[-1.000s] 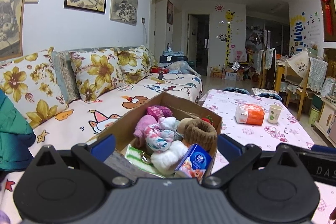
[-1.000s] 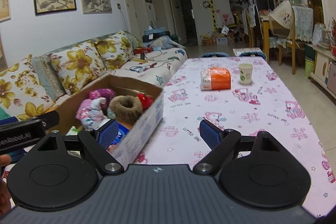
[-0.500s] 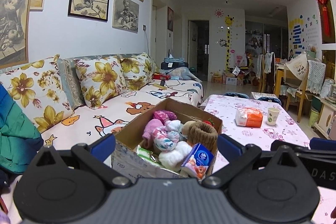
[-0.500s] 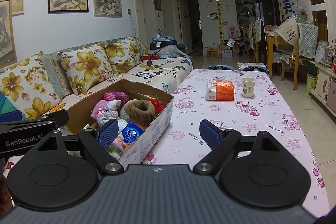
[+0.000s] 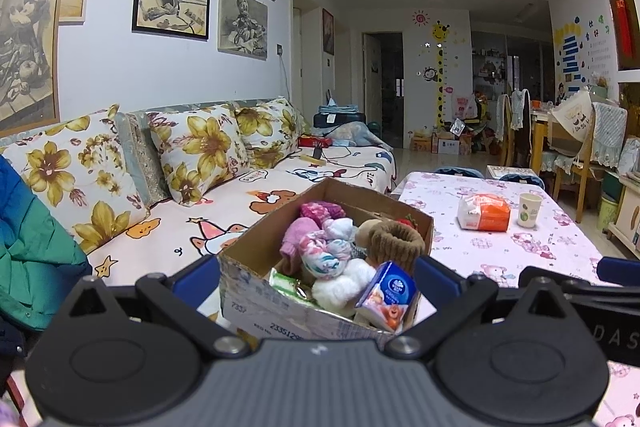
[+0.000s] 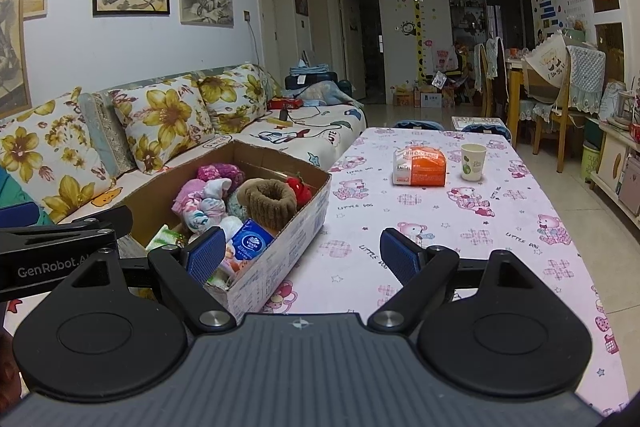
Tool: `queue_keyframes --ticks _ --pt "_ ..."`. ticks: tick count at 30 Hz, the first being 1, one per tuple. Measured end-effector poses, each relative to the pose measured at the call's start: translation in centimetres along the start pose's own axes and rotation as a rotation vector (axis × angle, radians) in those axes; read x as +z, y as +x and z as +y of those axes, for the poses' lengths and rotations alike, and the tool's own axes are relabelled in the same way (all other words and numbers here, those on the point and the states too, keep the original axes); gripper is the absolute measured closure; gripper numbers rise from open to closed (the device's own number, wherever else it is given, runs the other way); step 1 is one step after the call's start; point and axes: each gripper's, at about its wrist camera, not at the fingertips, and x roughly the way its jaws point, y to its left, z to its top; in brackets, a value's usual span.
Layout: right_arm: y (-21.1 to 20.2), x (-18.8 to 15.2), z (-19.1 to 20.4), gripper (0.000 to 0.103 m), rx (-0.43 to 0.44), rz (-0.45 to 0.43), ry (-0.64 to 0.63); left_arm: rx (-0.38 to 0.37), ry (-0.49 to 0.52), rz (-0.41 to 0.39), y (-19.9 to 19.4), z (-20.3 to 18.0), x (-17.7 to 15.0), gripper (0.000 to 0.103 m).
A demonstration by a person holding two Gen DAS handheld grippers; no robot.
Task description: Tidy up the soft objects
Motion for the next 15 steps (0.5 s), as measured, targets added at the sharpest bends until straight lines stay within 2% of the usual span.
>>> queue_keyframes --ticks 8,15 --pt "1.2 -0.8 -0.8 0.000 0.001 0.034 0.027 0.006 0.033 0.032 1.1 -1.1 -0.7 0.001" --pt "2.4 -1.3 -2.8 0.000 -0.006 0.065 0.079 -0.020 0.041 0.080 2.9 -3.3 -1.3 0.001"
